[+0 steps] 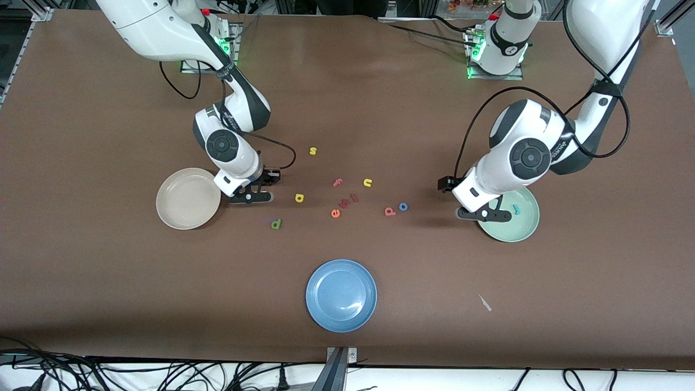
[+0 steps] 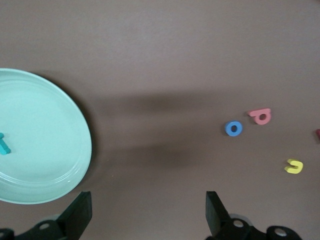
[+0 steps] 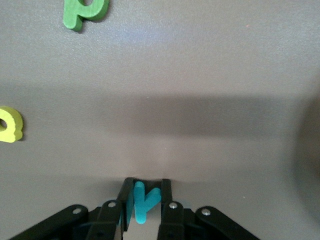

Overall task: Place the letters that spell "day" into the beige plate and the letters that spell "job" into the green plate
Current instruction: 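Place the cyan y on the beige plate while the left gripper reaches letters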

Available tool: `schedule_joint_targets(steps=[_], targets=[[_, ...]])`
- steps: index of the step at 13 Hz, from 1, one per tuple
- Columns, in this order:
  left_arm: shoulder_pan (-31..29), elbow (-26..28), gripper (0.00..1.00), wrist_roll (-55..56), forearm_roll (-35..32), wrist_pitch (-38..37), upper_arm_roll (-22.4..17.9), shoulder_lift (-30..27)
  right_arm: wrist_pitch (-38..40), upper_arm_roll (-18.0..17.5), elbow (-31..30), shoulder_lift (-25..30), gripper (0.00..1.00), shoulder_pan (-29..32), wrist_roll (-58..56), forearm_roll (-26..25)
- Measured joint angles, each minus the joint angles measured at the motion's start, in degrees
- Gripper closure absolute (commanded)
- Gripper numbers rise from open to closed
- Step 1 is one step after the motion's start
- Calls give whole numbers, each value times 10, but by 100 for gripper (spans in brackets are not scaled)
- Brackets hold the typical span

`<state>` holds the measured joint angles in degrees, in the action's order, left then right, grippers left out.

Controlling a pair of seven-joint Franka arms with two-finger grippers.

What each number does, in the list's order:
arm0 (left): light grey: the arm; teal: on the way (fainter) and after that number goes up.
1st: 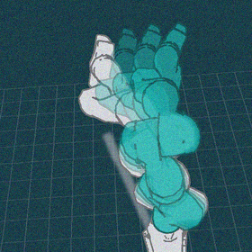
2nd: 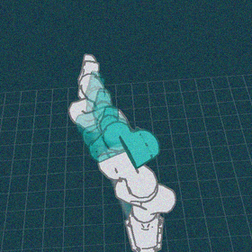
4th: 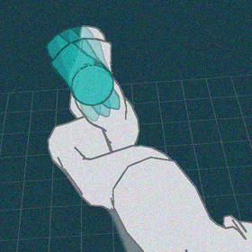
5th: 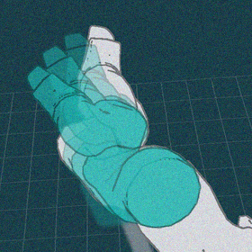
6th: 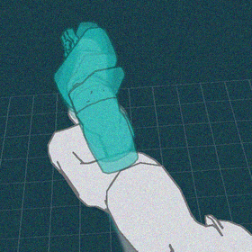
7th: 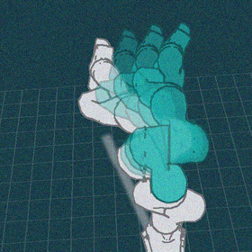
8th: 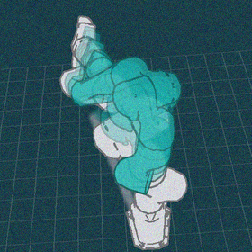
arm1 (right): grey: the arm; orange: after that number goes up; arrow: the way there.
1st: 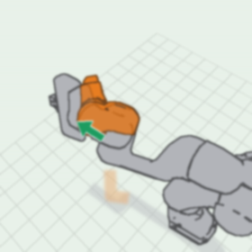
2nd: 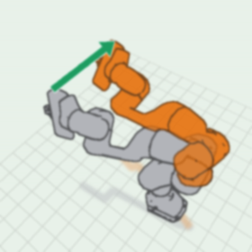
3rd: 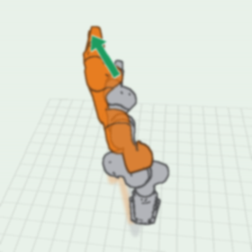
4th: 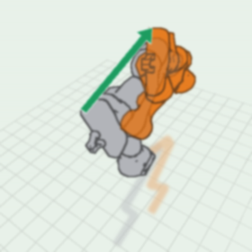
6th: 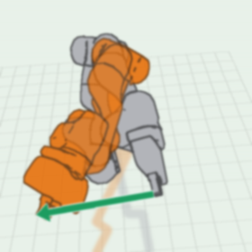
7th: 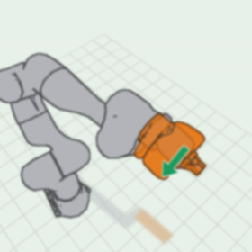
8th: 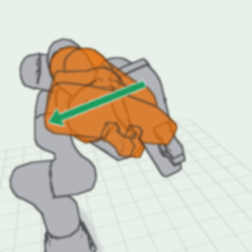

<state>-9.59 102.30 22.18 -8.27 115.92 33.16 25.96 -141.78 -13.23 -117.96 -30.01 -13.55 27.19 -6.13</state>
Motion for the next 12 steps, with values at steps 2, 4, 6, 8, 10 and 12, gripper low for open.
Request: schedule_joint_targets(steps=[2,4,6,8,10,12], targets=[[24,-3,0,0,0,-3,0,2,2,-2,8,-3,81,-1,0,0],[53,-3,0,-1,-4,-3,0,15,44,-2,35,-4,81,-1,0,0],[73,-9,0,-3,-41,-1,0,40,93,-1,68,-4,81,1,0,0],[86,-18,0,-14,-74,23,-1,70,122,6,89,-4,81,4,-16,0],[96,-20,10,-30,-83,58,-1,95,135,24,97,-2,81,6,-52,0],[98,-21,31,-59,-89,89,-1,116,139,46,101,2,81,7,-97,0]])
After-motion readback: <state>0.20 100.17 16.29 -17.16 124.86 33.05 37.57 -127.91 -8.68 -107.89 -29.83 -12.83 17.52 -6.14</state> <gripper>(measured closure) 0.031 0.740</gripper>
